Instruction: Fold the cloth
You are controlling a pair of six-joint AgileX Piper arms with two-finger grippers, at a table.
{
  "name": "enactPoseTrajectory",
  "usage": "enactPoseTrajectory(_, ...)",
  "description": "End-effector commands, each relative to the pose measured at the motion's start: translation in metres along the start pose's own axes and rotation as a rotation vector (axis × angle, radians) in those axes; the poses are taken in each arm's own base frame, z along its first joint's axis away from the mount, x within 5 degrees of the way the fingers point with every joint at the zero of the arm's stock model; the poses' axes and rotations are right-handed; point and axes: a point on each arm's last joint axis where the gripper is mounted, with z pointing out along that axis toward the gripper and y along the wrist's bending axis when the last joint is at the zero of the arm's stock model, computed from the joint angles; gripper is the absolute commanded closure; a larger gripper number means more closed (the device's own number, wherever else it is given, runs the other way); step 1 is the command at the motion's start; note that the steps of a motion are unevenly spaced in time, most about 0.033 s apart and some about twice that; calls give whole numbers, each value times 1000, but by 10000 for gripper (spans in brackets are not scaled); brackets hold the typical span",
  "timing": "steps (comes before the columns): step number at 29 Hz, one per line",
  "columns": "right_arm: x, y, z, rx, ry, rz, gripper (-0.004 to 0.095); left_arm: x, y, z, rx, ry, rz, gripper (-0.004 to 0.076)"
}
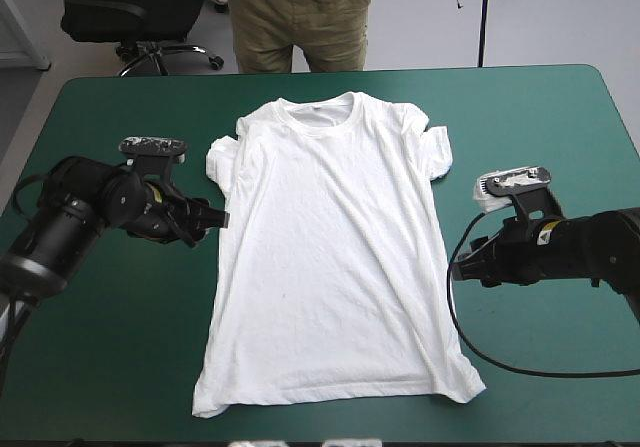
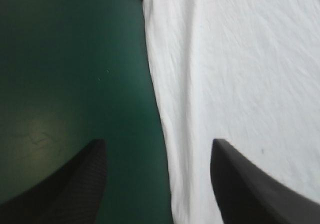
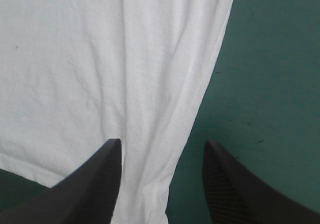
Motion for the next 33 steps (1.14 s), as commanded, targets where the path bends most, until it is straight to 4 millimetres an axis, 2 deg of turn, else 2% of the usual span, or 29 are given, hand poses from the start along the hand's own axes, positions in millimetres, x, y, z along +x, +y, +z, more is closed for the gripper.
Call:
enactPoseTrajectory(1,-11,2,-8,-2,-87,-4,450,-24,10,1,24,-59,-31,281)
enactPoseTrajectory(4,-13,1,-6,-2,-98,-2,450,-35,17,22,7,12,-28,281)
enactPoseTrajectory(14,-20,-1,5,-1,-90,10,450,-65,15,88,-7,138,4,285)
enactPoseTrajectory(23,-22,-2,11,-3,-70,16,450,-66,16,145,-10,251,8,291)
enactPoseTrajectory(30,-24,-4,17,0,-56,20,450,-62,10,173,55,311,3,295)
enactPoseTrajectory(32,-25,-4,19,0,-54,21,450,-61,9,176,72,318,12,343)
enactPoseTrajectory(33,-27,-5,22,5,-55,20,450,-61,8,177,72,320,13,448)
